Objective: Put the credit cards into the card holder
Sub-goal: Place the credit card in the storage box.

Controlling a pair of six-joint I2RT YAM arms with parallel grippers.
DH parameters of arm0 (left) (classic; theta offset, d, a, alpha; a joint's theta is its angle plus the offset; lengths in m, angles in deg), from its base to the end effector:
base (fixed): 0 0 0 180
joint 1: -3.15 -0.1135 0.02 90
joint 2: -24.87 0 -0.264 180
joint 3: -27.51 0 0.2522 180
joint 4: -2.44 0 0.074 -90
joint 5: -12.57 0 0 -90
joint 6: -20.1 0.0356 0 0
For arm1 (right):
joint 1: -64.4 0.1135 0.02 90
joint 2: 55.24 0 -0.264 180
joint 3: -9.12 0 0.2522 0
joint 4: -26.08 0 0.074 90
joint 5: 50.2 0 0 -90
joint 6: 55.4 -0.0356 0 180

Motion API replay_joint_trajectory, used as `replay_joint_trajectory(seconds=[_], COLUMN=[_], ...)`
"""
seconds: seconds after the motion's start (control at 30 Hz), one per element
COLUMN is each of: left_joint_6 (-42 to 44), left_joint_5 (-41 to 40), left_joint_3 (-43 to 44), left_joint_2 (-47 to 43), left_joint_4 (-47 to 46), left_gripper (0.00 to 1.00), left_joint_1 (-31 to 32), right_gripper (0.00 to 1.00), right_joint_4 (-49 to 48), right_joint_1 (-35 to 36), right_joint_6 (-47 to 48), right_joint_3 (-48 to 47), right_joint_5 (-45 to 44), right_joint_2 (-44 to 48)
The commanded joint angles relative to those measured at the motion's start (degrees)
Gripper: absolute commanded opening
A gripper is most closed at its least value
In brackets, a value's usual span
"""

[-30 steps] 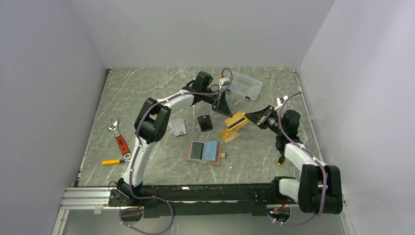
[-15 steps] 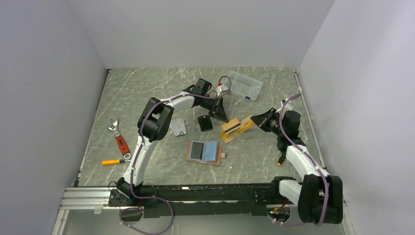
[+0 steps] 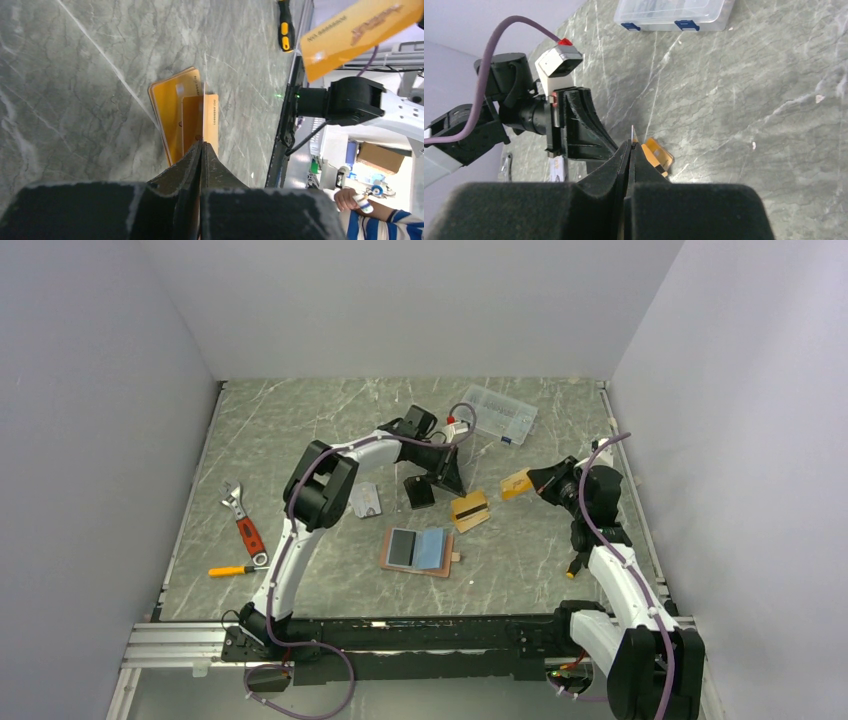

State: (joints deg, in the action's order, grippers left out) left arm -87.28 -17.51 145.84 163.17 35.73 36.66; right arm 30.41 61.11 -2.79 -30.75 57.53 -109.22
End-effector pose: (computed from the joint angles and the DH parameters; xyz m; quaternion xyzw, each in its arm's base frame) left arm 0.4075 -0.3067 0.1294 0.2712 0.7920 -0.5453 0.0429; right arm 0.2120 -0.0013 0.2314 0.1941 0.7829 0.2889 0.5156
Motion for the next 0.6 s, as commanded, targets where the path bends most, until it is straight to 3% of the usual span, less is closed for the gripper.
replay_joint_trajectory(seconds=[0.0,0.1,0.23,0.33,0.43,0.57], left_joint_6=[0.7,1.4,2.8,4.2,7.1,11.1], left_joint_5=[-3.9,-6.3,-8.7,-8.3,-6.1,-1.6], left_joint_3=[0.4,-0.6,-2.7,-3.8,-1.4,-0.6], left_joint_2=[1.1,0.8,-2.0,-5.4,-7.9,-13.4], left_joint_4=[0.0,1.3,2.2,1.9,5.5,9.7], left_gripper=[0.08,0.15,0.42,0.54,0.63,0.65], left_joint_1=[1.2,1.1,0.5,-0.5,-1.3,-2.6], right_gripper=[0.0,0.0,0.0,0.0,0.0,0.0], right_joint_4=[-3.9,-5.5,-8.9,-11.1,-14.6,-16.6], right_joint_1=[-0.1,0.0,0.1,0.3,1.3,3.9], right_joint_6=[-3.0,-4.1,-5.6,-6.8,-8.2,-7.4], right_joint_3=[0.0,0.3,0.3,0.6,1.4,0.0], right_joint_5=[3.5,6.4,10.9,13.4,17.1,21.4], right_joint_2=[1.1,0.9,-0.2,-1.5,-3.2,-6.0])
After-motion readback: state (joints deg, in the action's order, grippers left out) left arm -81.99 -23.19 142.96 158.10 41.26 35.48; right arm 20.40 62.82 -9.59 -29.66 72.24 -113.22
